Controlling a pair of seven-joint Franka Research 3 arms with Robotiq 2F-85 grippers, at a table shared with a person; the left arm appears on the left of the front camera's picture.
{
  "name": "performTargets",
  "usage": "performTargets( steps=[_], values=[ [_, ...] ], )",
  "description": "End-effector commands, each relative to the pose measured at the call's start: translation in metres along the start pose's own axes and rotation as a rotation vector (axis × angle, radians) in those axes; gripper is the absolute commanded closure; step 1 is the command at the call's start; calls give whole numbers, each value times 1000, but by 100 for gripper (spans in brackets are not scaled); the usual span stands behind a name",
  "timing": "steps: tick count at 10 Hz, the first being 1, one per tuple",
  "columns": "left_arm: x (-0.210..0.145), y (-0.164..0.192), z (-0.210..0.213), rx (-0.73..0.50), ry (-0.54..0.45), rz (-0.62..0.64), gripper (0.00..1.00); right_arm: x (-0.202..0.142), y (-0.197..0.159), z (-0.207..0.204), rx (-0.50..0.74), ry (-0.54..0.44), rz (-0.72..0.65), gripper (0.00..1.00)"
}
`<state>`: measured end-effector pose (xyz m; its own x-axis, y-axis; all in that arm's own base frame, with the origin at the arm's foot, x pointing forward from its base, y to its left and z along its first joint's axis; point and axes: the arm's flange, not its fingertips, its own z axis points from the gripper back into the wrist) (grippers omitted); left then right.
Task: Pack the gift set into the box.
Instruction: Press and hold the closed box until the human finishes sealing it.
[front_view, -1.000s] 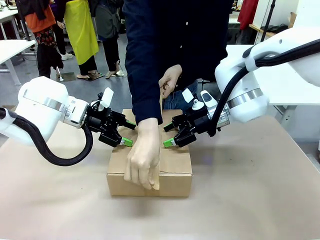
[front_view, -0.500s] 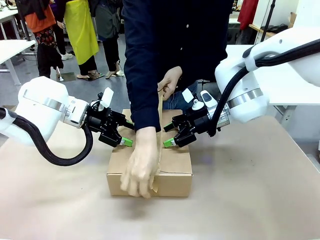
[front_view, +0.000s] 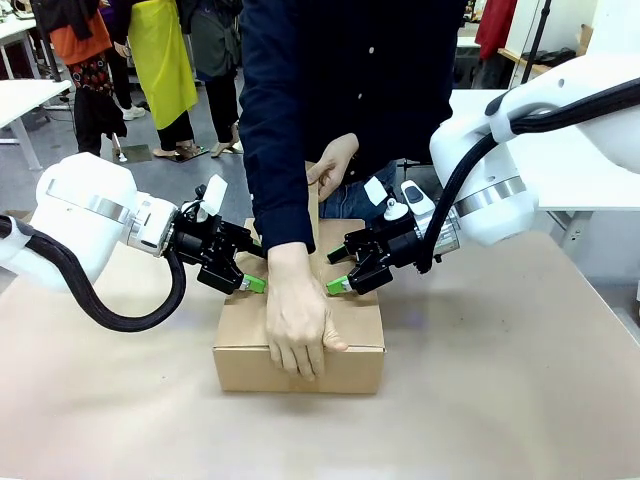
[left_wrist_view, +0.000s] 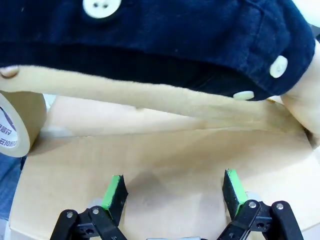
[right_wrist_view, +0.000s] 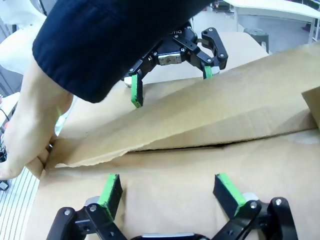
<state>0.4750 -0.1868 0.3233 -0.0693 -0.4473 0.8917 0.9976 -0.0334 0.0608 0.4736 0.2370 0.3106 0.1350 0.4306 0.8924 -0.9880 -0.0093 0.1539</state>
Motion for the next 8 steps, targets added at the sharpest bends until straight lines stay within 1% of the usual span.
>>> performTargets(
  steps=[1, 8],
  values=[
    [-2, -1, -1, -2, 0, 5, 0, -5, 0, -1, -1, 10, -8, 0],
    [-2, -1, -1, -2, 0, 5, 0, -5, 0, -1, -1, 10, -8, 0]
  ],
)
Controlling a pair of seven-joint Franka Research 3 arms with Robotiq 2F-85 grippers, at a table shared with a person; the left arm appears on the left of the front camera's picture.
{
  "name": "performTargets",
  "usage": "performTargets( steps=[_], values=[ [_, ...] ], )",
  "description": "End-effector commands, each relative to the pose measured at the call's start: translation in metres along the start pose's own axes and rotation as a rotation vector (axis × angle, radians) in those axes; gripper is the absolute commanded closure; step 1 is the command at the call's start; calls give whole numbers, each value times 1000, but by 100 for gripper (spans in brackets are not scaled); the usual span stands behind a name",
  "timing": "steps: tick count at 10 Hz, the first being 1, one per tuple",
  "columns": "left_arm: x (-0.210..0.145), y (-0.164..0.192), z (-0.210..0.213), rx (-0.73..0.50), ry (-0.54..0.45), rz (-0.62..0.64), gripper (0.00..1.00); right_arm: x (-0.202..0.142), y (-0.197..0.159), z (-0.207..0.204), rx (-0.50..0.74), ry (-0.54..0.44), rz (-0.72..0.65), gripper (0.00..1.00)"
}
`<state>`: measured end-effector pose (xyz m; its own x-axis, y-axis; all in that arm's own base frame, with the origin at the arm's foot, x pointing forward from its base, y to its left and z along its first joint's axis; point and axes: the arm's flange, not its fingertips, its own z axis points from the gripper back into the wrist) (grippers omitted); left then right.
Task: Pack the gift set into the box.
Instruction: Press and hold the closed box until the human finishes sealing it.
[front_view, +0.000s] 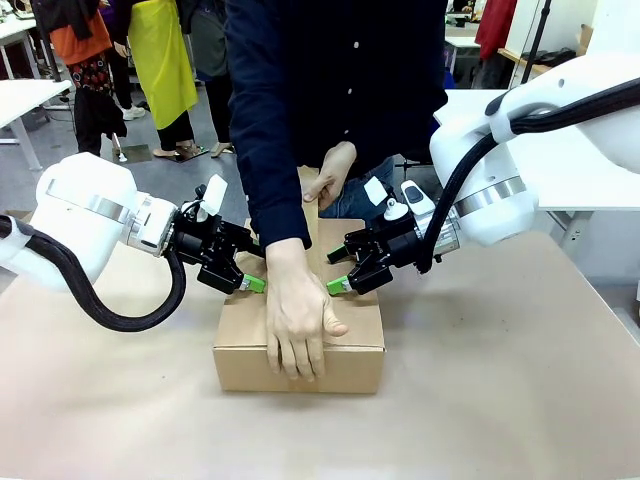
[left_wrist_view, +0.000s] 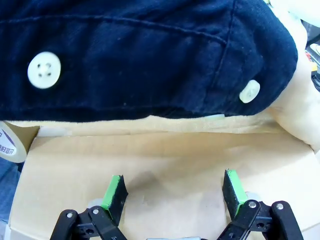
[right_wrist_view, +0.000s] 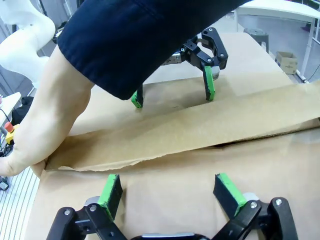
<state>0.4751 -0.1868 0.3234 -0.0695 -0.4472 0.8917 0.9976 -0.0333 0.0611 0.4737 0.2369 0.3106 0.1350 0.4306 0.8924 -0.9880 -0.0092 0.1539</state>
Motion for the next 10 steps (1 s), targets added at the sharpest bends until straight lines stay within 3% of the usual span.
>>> performTargets(
  steps=[1, 10],
  values=[
    [-2, -1, -1, -3, 0, 5, 0, -5, 0, -1, -1, 10, -8, 0],
    [-2, -1, -1, -3, 0, 5, 0, -5, 0, -1, -1, 10, -8, 0]
  ],
)
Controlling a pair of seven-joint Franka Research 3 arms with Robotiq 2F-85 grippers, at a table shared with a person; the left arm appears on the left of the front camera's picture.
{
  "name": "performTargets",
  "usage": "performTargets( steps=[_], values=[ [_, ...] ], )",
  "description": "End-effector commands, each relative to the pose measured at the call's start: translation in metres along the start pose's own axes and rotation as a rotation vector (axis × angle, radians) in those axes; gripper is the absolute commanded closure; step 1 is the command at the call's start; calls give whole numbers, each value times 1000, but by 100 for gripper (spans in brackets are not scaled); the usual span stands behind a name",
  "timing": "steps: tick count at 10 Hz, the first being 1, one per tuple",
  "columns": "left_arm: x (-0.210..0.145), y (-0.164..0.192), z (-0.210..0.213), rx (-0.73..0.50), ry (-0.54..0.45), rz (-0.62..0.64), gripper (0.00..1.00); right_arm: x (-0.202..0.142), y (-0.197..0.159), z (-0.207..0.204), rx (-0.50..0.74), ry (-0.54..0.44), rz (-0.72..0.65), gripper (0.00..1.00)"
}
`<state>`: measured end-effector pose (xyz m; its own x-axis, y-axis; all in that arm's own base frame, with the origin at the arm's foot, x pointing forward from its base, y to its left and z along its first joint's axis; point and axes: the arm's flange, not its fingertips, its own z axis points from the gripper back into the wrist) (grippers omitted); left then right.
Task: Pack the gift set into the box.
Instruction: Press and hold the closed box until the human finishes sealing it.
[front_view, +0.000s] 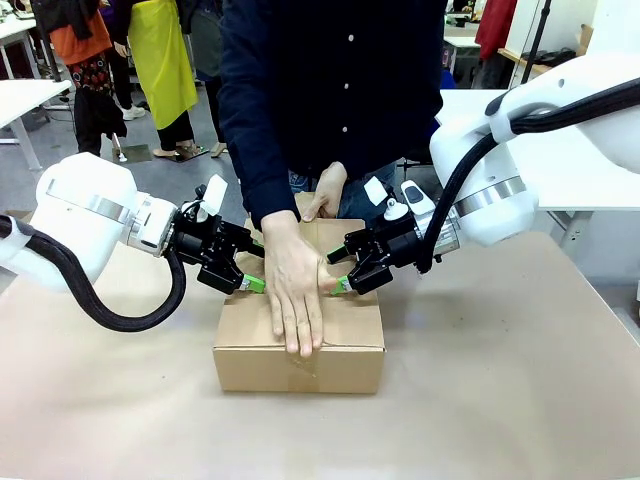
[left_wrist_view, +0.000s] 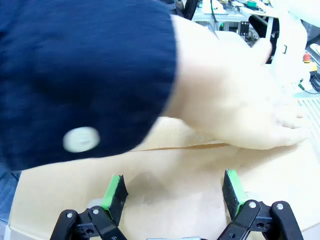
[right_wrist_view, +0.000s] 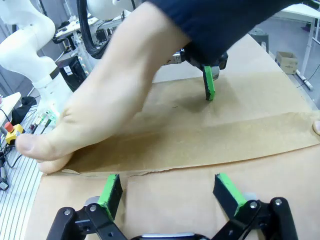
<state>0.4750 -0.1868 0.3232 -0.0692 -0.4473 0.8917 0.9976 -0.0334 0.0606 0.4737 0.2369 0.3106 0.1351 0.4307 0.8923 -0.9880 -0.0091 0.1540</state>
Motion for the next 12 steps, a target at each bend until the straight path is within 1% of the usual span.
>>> performTargets(
  steps=[1, 12],
  values=[
    [-2, -1, -1, -2, 0, 5, 0, -5, 0, -1, -1, 10, -8, 0],
    [-2, -1, -1, -2, 0, 5, 0, -5, 0, -1, -1, 10, -8, 0]
  ],
)
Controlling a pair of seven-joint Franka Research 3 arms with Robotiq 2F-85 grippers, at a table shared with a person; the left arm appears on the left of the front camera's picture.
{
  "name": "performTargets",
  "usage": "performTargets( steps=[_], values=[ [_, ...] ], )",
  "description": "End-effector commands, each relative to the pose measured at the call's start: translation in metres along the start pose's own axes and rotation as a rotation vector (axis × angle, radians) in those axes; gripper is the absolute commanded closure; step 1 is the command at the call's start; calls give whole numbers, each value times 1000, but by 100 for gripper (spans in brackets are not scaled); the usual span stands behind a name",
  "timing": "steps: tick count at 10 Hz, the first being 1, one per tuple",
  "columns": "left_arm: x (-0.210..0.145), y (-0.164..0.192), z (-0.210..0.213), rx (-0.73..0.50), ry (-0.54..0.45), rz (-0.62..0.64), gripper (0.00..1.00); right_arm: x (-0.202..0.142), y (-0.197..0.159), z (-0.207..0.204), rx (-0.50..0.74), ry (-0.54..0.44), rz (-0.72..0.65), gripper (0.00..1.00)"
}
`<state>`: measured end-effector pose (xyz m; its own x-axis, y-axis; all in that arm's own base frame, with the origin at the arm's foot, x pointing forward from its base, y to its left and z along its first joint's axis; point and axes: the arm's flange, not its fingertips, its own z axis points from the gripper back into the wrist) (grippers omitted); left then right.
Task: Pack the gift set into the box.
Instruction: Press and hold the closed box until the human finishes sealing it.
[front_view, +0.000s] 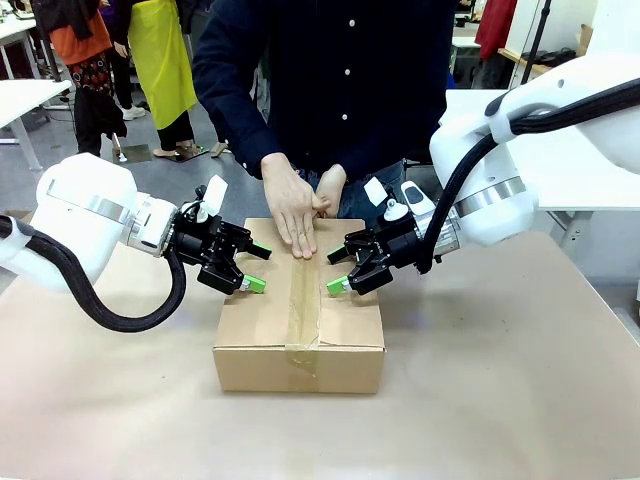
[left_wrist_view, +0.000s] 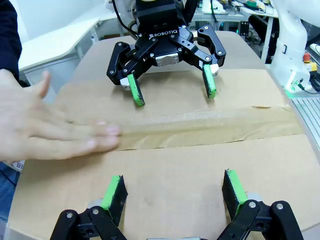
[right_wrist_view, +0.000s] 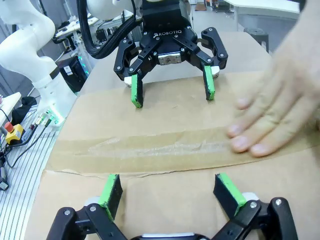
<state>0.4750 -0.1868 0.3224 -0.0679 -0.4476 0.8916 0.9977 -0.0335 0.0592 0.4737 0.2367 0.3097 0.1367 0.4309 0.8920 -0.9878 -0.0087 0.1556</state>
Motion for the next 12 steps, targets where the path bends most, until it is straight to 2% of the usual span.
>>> performTargets(
  steps=[1, 12],
  values=[
    [-1, -1, 0, -2, 0, 4, 0, -4, 0, -1, -1, 10, -6, 0],
    [-1, -1, 0, -2, 0, 4, 0, -4, 0, -1, -1, 10, -6, 0]
  ],
)
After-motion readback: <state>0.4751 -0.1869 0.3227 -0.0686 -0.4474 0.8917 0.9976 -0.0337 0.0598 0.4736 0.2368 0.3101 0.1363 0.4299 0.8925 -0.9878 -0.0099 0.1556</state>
